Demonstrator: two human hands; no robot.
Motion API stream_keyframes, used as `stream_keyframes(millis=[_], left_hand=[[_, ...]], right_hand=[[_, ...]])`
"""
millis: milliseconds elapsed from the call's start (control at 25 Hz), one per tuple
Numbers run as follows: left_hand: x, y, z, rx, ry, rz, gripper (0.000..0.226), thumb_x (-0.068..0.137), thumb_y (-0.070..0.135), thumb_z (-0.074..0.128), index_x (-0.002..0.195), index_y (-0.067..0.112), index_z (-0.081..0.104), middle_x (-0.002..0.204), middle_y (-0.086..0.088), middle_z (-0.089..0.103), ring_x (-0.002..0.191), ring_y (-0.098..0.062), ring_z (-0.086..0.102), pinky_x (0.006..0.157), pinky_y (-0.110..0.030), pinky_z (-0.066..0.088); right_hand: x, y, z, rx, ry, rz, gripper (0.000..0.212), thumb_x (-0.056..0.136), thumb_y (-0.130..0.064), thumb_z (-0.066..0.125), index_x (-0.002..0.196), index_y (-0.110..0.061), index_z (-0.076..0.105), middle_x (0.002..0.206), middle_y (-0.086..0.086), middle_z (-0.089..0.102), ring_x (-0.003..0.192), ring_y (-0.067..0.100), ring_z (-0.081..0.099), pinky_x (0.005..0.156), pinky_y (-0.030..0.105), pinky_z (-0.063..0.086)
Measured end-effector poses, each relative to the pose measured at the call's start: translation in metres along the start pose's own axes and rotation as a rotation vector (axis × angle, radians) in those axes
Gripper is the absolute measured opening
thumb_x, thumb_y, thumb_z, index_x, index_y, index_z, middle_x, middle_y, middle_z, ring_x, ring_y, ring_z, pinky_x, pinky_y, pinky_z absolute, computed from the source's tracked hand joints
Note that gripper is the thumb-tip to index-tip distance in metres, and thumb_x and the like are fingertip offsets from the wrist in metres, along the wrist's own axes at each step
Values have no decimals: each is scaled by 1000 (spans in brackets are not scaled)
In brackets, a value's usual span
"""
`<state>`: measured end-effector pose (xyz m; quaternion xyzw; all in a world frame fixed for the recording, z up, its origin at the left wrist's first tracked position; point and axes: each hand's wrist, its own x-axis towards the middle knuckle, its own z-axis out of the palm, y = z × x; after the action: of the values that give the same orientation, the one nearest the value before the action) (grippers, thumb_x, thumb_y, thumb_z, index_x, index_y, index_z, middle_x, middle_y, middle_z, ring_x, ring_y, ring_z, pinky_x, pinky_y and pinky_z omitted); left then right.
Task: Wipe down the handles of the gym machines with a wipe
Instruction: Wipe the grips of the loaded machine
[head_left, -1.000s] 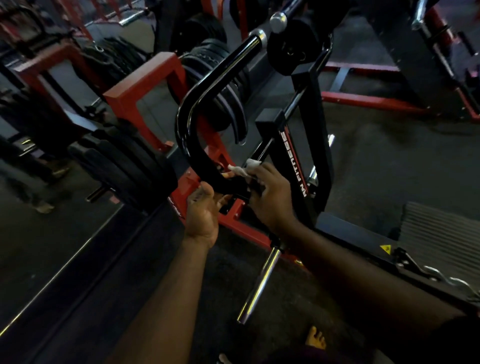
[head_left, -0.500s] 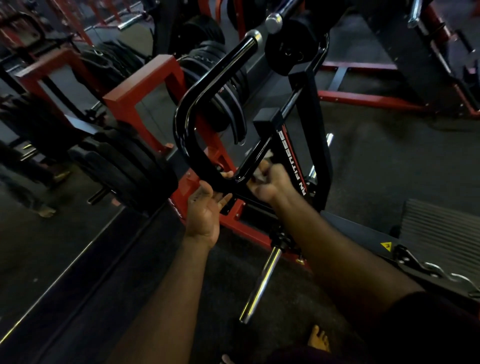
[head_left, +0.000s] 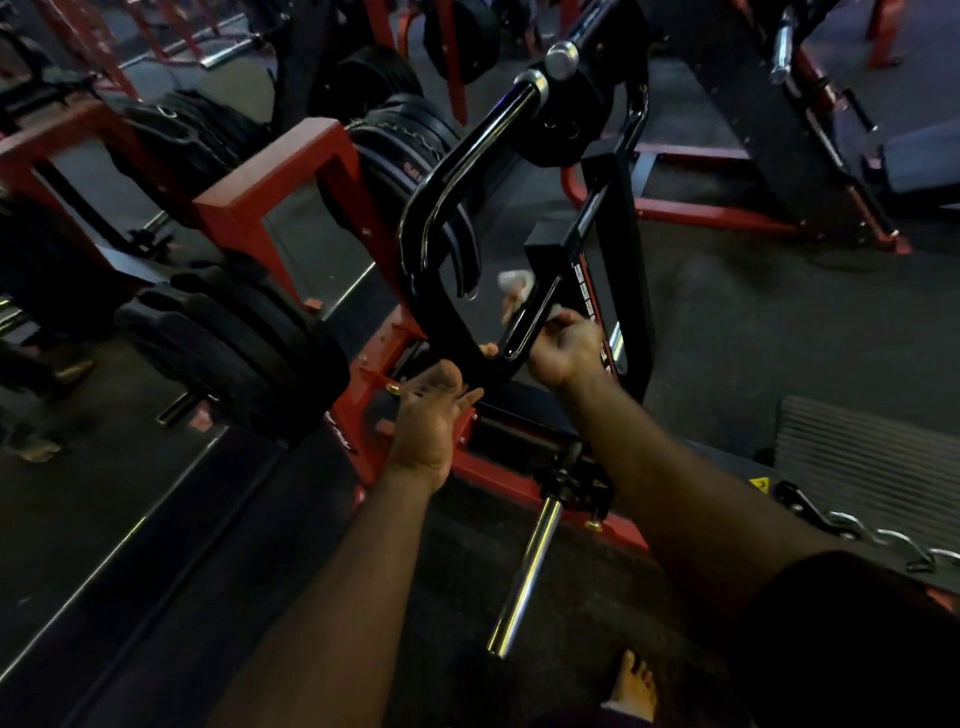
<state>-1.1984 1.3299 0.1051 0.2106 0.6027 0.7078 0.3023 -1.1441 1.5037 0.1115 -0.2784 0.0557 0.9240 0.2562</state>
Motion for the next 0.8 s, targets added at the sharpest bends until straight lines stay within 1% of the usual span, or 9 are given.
stream_keyframes(millis=[80, 160, 240, 320, 360, 480, 600, 680, 800], left_hand=[[-1, 0, 0, 21, -52, 15, 113, 57, 74, 78, 122, -14, 53, 135, -25, 55, 128, -35, 54, 101, -40, 52], [-2, 0, -1, 23, -82, 30, 114, 60, 74, 77, 118, -20, 50, 125, -28, 57, 125, -38, 55, 105, -48, 48], [-1, -3, -5, 33, -69, 65, 98, 69, 65, 77, 118, -17, 55, 121, -27, 61, 120, -39, 58, 107, -55, 44], [-1, -1, -9, 75, -21, 107, 68, 77, 55, 75, 119, 2, 65, 122, -23, 64, 118, -37, 60, 104, -56, 45], [0, 1, -11, 102, 13, 128, 64, 77, 55, 76, 122, 11, 64, 123, -20, 63, 118, -34, 60, 103, -56, 47], [4, 12, -21, 154, -11, 165, 68, 72, 50, 78, 132, 23, 57, 129, -7, 60, 122, -23, 57, 103, -52, 48], [2, 18, -26, 126, -111, 118, 70, 74, 46, 77, 137, 24, 54, 137, 0, 58, 130, -16, 52, 110, -49, 42], [-6, 18, -27, 60, -217, 78, 65, 82, 43, 71, 139, 18, 53, 138, -3, 59, 132, -19, 51, 114, -51, 37], [-19, 20, -27, -4, -342, 57, 49, 98, 42, 48, 138, 13, 54, 136, -10, 60, 131, -26, 53, 114, -55, 35]], right_hand=[[13, -5, 9, -10, 2, -62, 20, 71, -2, 39, 63, -2, 57, 84, 10, 54, 64, 26, 59, 90, 22, 47], [-2, 8, 3, -74, -27, -50, 29, 76, -6, 38, 86, 5, 62, 83, 16, 63, 70, 27, 64, 79, 31, 52], [-32, 37, -18, -69, -73, 5, 36, 86, -12, 38, 106, 6, 63, 94, 19, 67, 90, 26, 63, 89, 35, 48], [-54, 57, -35, -33, -59, 27, 41, 97, -18, 39, 125, 5, 58, 123, 23, 63, 118, 29, 59, 108, 38, 41], [-59, 60, -38, -19, -47, 26, 42, 99, -19, 40, 131, 4, 54, 131, 24, 59, 125, 31, 55, 112, 39, 39], [-52, 51, -20, -7, 16, 33, 41, 102, -22, 39, 127, 7, 53, 119, 33, 62, 119, 37, 58, 110, 41, 41], [-49, 55, -3, 46, 82, 24, 44, 103, -27, 36, 120, 7, 58, 100, 28, 67, 101, 30, 63, 104, 35, 46], [-63, 75, -12, 76, 58, 14, 42, 101, -27, 41, 126, 3, 58, 117, 23, 65, 114, 25, 62, 107, 31, 43], [-91, 102, -31, 104, -102, -27, 45, 97, -25, 46, 133, 1, 55, 137, 19, 56, 128, 27, 54, 112, 35, 38]])
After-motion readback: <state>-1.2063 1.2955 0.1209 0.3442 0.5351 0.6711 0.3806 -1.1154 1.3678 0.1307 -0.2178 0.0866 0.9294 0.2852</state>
